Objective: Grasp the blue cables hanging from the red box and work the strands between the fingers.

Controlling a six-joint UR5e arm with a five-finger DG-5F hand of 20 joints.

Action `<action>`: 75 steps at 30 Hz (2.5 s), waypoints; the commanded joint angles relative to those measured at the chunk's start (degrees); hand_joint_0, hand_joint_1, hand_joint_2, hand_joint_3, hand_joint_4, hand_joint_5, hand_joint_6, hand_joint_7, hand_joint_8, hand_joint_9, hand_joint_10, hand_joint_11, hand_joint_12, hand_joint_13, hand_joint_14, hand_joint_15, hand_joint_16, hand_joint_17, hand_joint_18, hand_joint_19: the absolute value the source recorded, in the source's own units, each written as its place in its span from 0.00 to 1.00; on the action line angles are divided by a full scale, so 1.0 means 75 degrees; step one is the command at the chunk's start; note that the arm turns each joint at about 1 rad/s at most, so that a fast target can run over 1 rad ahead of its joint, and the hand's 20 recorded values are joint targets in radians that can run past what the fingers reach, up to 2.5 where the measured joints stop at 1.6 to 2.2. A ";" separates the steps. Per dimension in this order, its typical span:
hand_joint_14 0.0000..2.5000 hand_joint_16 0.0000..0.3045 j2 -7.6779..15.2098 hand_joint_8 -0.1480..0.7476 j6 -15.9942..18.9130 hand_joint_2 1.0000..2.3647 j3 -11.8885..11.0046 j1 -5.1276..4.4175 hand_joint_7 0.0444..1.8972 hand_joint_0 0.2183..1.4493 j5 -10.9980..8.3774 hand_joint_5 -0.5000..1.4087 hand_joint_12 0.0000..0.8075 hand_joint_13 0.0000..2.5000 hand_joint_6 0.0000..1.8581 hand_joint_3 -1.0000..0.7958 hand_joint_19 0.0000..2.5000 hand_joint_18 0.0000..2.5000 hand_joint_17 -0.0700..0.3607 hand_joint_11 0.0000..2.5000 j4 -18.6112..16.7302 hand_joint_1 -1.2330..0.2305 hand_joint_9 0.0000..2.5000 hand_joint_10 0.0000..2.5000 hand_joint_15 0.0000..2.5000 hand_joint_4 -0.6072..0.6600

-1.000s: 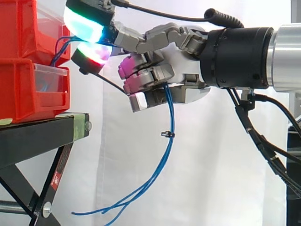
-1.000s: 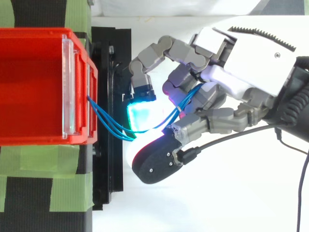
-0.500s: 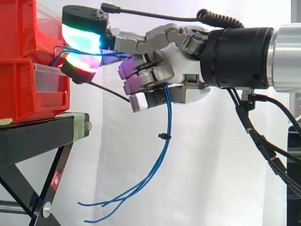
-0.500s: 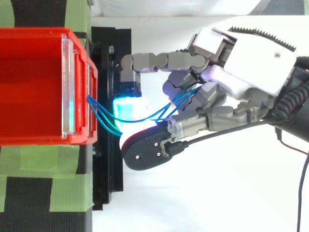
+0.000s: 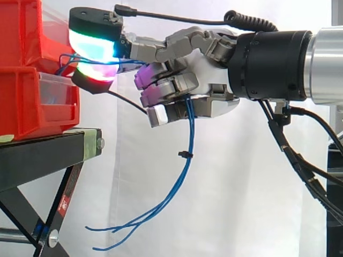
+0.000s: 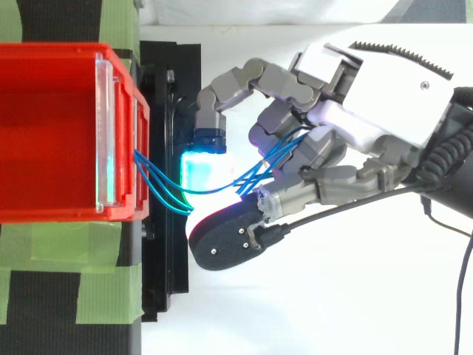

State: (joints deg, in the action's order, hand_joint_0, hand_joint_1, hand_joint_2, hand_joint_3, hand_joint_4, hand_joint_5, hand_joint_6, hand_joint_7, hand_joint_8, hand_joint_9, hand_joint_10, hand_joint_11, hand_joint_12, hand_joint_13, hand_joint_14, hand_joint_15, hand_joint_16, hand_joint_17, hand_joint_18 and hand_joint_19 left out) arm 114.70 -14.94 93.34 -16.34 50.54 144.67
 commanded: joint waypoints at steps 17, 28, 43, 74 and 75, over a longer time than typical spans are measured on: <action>1.00 0.94 0.0000 0.72 0.0023 0.01 0.0000 -0.0013 0.64 0.90 0.0011 0.38 0.87 0.83 0.24 0.47 0.29 1.00 0.66 1.00 -0.0024 0.33 0.75 1.00 0.69 0.54; 1.00 0.94 0.0000 0.72 0.0035 0.00 0.0000 -0.0013 0.66 0.61 0.0011 0.34 0.87 0.83 0.22 0.58 0.29 1.00 0.66 1.00 -0.0024 0.27 0.75 1.00 0.69 0.60; 1.00 0.94 0.0011 0.72 0.1242 0.01 0.0000 -0.0025 0.69 0.89 0.0280 0.42 0.87 0.83 0.14 0.44 0.29 1.00 0.66 1.00 -0.0094 0.32 0.75 1.00 0.69 0.59; 1.00 0.94 0.0011 0.72 0.1031 0.00 0.0000 -0.0025 0.56 0.48 0.0562 0.24 0.87 0.83 0.54 0.07 0.29 1.00 0.66 1.00 -0.0012 0.29 0.75 1.00 0.69 0.62; 1.00 0.94 0.0000 0.72 0.0937 0.00 0.0000 -0.0036 0.55 0.47 0.0562 0.24 0.87 0.83 0.55 0.06 0.29 1.00 0.66 1.00 -0.0012 0.30 0.75 1.00 0.69 0.62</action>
State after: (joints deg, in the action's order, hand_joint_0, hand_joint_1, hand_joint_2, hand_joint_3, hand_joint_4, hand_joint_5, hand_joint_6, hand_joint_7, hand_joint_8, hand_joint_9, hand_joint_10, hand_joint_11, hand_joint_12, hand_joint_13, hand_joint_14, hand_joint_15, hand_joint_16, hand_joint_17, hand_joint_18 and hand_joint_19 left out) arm 114.75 -5.75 93.34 -16.60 54.90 144.57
